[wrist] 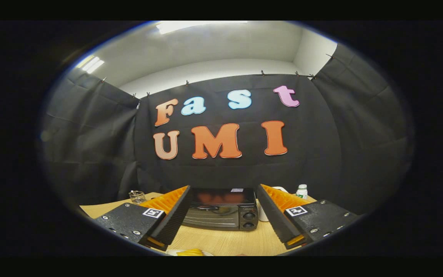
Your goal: Open the toaster oven, put the food inside, and close the toaster oven door.
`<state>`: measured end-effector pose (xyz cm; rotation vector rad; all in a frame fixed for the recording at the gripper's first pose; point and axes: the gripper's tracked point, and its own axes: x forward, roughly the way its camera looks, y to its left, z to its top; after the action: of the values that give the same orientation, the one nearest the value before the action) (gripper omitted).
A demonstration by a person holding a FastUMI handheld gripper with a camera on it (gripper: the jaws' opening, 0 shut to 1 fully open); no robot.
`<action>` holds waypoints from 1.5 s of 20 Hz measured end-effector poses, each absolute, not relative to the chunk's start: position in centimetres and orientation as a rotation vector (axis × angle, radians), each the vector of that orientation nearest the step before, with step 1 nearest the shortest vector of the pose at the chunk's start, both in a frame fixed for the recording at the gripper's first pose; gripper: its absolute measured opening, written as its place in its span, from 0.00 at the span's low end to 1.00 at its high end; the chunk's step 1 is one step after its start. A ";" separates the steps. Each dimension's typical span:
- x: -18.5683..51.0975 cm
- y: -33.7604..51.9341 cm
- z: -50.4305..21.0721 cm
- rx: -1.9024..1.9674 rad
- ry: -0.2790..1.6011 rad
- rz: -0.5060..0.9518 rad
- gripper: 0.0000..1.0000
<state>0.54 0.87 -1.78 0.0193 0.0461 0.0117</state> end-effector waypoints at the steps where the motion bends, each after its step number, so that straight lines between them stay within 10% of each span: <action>1: 0.6 1.0 -1.9 0.022 0.049 0.011 0.99; 30: 5.5 5.7 -8.7 0.039 0.153 0.042 0.99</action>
<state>5.53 5.69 -8.73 0.0389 0.1526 0.0421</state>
